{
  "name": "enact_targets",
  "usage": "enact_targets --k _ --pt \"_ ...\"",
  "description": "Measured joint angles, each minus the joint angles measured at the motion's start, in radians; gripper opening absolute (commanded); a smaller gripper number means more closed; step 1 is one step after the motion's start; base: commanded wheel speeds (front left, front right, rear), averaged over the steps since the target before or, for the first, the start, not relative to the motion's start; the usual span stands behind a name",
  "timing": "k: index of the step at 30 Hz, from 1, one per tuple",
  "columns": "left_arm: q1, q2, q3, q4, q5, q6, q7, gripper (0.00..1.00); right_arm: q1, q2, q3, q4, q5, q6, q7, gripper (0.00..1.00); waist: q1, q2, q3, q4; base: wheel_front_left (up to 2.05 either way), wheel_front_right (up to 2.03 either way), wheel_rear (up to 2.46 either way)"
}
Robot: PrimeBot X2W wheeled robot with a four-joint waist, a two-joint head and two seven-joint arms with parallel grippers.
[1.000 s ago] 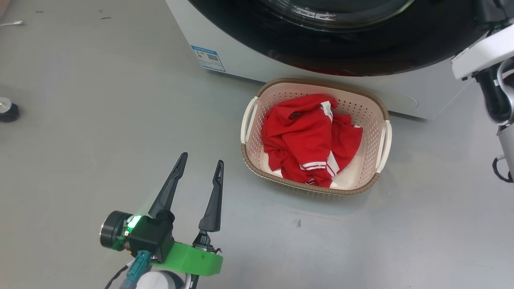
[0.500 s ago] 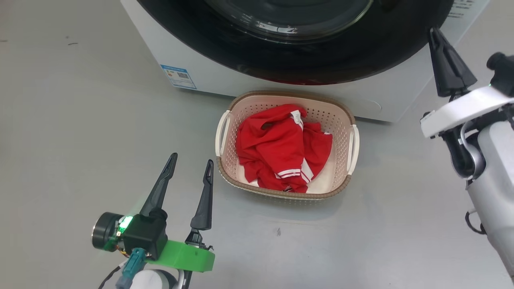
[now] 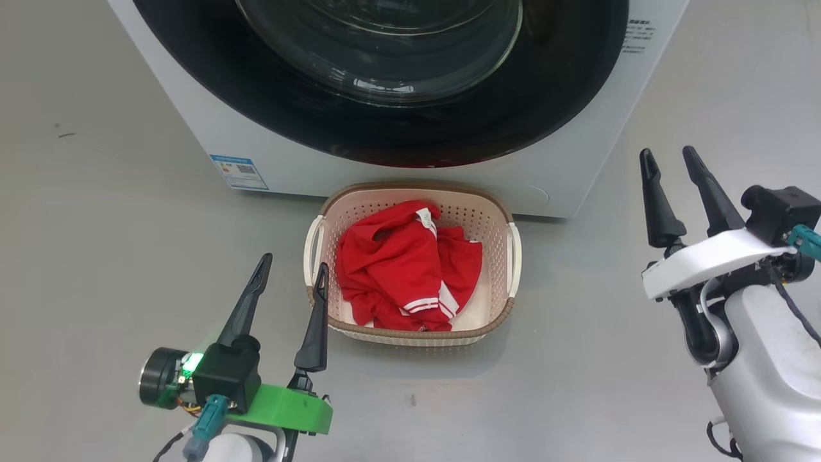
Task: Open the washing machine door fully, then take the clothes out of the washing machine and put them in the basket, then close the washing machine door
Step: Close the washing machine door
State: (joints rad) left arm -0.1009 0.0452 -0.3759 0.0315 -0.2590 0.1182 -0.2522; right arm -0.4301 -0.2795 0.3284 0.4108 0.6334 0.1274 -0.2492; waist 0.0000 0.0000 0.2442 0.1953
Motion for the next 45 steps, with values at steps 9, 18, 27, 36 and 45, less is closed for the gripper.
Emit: enact_targets --k 9,18,27,36,45 --pt "0.028 0.006 0.02 0.036 -0.001 0.0 0.0 1.0 0.137 0.036 -0.049 -0.05 -0.031 -0.035 0.0 1.0 0.0 0.0 -0.063 -0.064 0.0 0.0 0.0" --pt "0.065 0.016 0.041 0.055 -0.014 0.0 0.0 1.0 0.262 0.058 -0.084 -0.114 -0.077 -0.061 0.0 1.0 0.0 0.0 -0.122 -0.128 0.0 0.0 0.0" --pt "0.079 0.02 0.046 0.058 -0.015 -0.006 0.0 1.0 0.376 0.061 -0.119 -0.195 -0.125 -0.086 0.0 1.0 0.0 0.0 -0.162 -0.167 0.0 0.0 0.0" --pt "0.1 0.02 0.045 0.063 -0.018 -0.01 0.0 1.0 0.435 0.068 -0.131 -0.255 -0.149 -0.095 0.0 1.0 0.0 0.0 -0.178 -0.172 0.0 0.0 0.0" --pt "0.106 0.02 0.046 0.064 -0.022 -0.01 0.0 1.0 0.485 0.092 -0.124 -0.287 -0.164 -0.095 0.0 1.0 0.0 0.0 -0.188 -0.162 0.0 0.0 0.0"
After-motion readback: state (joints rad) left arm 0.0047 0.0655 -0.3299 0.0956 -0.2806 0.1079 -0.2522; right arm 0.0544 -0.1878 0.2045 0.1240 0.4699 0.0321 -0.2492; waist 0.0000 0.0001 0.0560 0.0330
